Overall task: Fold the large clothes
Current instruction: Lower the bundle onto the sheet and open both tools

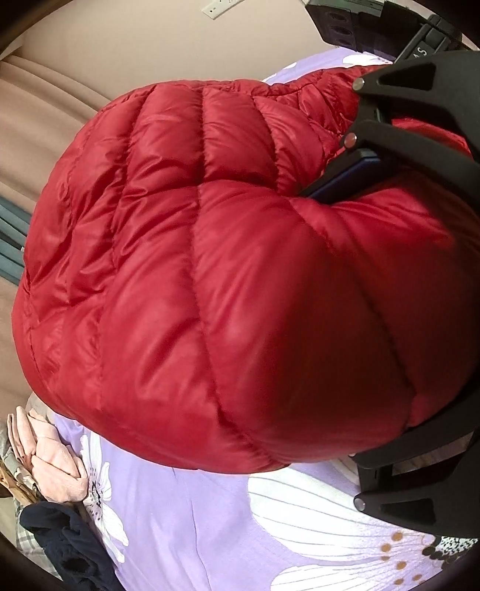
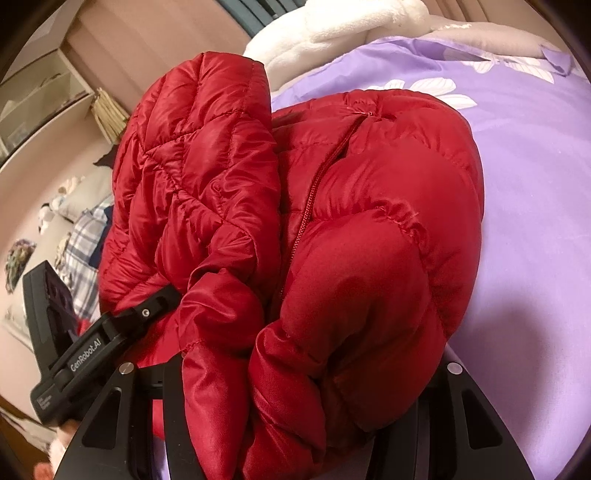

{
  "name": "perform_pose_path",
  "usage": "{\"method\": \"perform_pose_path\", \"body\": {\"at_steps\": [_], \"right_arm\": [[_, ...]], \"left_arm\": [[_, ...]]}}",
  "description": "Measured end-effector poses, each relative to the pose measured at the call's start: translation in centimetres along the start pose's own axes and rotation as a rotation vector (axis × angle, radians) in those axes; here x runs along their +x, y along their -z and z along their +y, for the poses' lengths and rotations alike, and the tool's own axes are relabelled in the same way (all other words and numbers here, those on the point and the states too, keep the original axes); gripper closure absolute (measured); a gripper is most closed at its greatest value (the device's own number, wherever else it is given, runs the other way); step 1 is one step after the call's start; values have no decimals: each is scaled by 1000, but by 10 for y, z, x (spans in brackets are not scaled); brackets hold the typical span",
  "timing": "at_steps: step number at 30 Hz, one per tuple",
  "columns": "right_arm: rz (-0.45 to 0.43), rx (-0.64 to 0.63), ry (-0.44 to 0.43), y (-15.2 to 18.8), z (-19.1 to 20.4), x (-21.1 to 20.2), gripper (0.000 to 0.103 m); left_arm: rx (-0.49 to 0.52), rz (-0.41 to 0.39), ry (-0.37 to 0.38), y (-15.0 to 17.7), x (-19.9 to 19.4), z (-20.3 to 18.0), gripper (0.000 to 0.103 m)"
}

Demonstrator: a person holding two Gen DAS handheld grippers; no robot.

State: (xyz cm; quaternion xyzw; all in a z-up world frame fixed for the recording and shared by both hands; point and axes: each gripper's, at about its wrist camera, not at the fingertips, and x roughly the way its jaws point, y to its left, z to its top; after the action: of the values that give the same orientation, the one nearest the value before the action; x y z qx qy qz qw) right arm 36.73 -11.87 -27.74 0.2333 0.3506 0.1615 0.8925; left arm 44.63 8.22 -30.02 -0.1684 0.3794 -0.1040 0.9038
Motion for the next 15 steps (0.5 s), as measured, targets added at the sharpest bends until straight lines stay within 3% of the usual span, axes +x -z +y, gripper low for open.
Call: {"method": "perform_pose_path", "body": {"at_steps": [4,7,9,15], "right_arm": [[6,15,-17,2,-3,-4,53],[27,18,-4,2,0,-11,52],[49,27,-11,5,1,-19,51],[79,41,27,26,3,-42,51]], "left_arm": [[-14,10,-11,4,2,4,6],[-25,34,-74,10,-14,0,6],[-5,47,-76,17,-30,0,8],[73,32,-121,33,-85,-3,24]]}}
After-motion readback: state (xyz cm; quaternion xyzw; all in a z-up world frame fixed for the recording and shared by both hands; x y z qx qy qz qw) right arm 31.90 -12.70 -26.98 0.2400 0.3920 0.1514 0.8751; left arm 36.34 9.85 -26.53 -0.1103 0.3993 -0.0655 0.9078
